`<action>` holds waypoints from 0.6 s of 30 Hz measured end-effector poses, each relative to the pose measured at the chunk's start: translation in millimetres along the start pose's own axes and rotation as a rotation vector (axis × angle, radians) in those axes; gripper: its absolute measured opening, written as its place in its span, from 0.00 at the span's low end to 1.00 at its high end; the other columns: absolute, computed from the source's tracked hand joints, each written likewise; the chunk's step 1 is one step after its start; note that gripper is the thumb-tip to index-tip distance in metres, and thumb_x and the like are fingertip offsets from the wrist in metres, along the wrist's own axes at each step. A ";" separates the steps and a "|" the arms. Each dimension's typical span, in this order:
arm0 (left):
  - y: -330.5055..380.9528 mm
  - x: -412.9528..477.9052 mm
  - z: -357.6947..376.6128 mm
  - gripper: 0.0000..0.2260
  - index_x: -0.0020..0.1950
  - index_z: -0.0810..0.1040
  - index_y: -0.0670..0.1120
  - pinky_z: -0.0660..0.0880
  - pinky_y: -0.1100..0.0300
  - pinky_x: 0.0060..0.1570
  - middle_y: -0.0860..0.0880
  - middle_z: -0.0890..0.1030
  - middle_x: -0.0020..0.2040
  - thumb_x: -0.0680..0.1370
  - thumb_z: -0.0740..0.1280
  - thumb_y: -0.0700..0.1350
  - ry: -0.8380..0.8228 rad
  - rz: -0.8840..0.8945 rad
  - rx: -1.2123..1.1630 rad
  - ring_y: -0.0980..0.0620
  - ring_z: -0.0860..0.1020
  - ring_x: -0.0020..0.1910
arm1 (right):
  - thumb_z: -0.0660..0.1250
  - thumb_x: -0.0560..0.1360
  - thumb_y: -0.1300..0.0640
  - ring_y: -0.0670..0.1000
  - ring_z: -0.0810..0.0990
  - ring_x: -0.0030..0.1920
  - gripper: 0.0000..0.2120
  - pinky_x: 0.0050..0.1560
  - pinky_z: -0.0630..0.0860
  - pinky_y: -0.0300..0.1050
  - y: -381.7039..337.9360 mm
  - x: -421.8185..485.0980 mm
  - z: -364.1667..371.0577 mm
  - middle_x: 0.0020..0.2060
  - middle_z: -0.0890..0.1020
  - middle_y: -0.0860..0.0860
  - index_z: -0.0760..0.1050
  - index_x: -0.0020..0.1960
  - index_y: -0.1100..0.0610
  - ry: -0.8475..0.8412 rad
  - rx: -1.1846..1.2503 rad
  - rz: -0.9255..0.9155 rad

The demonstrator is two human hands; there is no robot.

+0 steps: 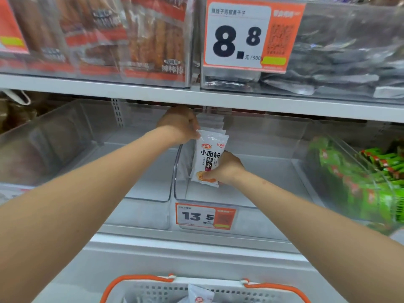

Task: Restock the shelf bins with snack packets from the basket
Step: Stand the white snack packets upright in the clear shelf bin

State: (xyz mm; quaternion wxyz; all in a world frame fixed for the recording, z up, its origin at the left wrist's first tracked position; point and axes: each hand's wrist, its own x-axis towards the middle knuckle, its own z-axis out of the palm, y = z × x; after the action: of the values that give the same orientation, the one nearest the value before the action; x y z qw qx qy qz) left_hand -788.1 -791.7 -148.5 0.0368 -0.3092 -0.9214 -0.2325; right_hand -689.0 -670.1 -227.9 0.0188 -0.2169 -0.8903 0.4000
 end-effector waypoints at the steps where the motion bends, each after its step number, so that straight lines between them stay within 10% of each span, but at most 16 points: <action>1: -0.6 -0.2 0.2 0.06 0.48 0.82 0.49 0.70 0.61 0.44 0.58 0.72 0.36 0.73 0.74 0.46 0.009 -0.006 -0.004 0.53 0.74 0.42 | 0.80 0.66 0.54 0.49 0.80 0.52 0.21 0.51 0.75 0.41 -0.9 0.6 1.2 0.56 0.82 0.48 0.73 0.53 0.51 0.004 0.020 0.007; 18: -4.0 -12.6 -0.3 0.13 0.58 0.82 0.48 0.75 0.61 0.55 0.51 0.76 0.51 0.74 0.74 0.46 0.070 -0.059 -0.107 0.51 0.78 0.54 | 0.79 0.67 0.54 0.51 0.80 0.56 0.21 0.60 0.76 0.46 6.7 5.3 7.2 0.56 0.82 0.49 0.76 0.56 0.54 -0.032 0.065 0.008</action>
State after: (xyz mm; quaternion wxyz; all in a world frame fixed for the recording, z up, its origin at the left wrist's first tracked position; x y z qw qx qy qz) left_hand -780.3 -801.6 -152.5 0.0455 -0.2754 -0.9145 -0.2929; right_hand -692.8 -669.1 -238.4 0.0100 -0.2131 -0.8762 0.4322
